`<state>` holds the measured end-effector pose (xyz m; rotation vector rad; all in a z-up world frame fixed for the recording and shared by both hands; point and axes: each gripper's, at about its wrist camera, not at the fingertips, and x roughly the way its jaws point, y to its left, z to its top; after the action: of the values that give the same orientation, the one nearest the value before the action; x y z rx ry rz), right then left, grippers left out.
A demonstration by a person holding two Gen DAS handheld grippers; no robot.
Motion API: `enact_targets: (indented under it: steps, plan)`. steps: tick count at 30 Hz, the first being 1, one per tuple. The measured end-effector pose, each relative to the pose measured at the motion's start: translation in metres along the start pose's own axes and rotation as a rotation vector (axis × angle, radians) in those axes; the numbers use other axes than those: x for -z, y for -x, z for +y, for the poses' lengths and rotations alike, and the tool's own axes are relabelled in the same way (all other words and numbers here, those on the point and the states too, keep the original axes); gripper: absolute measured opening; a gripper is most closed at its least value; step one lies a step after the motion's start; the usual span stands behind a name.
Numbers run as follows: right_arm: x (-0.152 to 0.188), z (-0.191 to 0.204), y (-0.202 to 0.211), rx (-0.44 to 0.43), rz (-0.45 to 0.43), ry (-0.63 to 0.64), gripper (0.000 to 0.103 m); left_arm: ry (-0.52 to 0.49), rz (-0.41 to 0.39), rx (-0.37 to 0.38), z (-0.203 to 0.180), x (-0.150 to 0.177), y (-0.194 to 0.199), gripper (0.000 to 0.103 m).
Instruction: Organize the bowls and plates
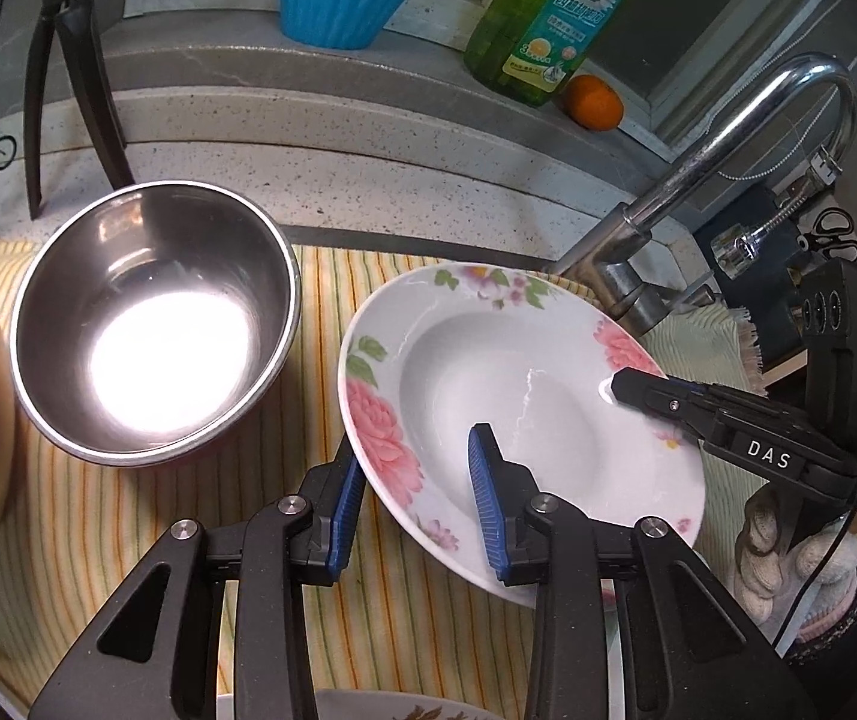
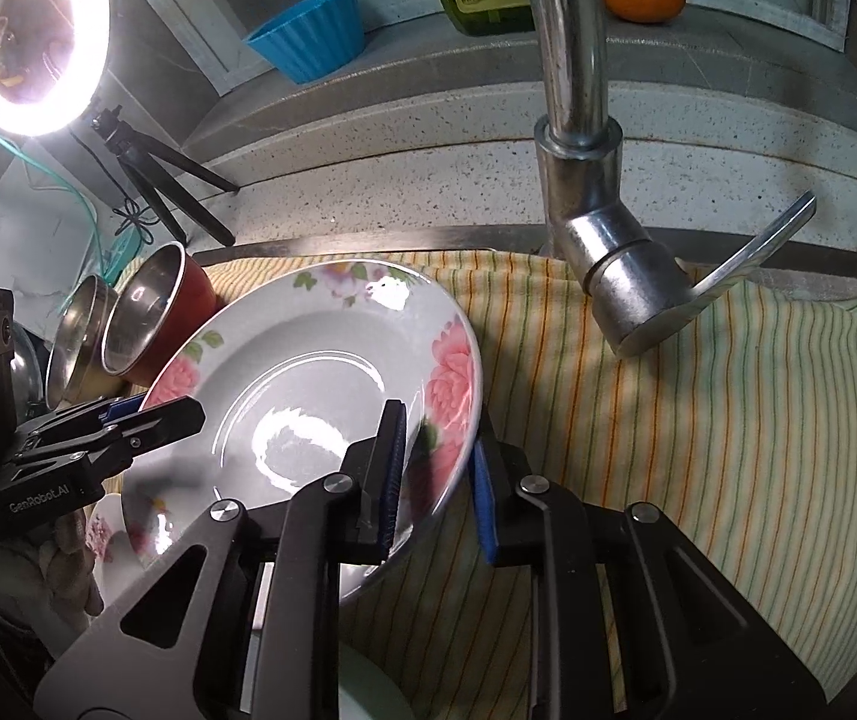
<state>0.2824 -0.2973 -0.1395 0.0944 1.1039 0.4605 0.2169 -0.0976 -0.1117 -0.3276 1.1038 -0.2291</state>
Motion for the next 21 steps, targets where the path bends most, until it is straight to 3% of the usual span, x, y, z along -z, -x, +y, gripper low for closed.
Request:
enact_targets:
  steps: [10,21]
  plan:
    - [0.007,0.016,0.031,-0.006,-0.056,0.007,0.021,-0.020,-0.024,0.018,-0.002,0.003,0.020,0.031]
    - [0.032,0.064,0.065,-0.029,-0.113,0.038,0.021,-0.041,-0.079,0.027,0.006,0.016,0.062,0.031]
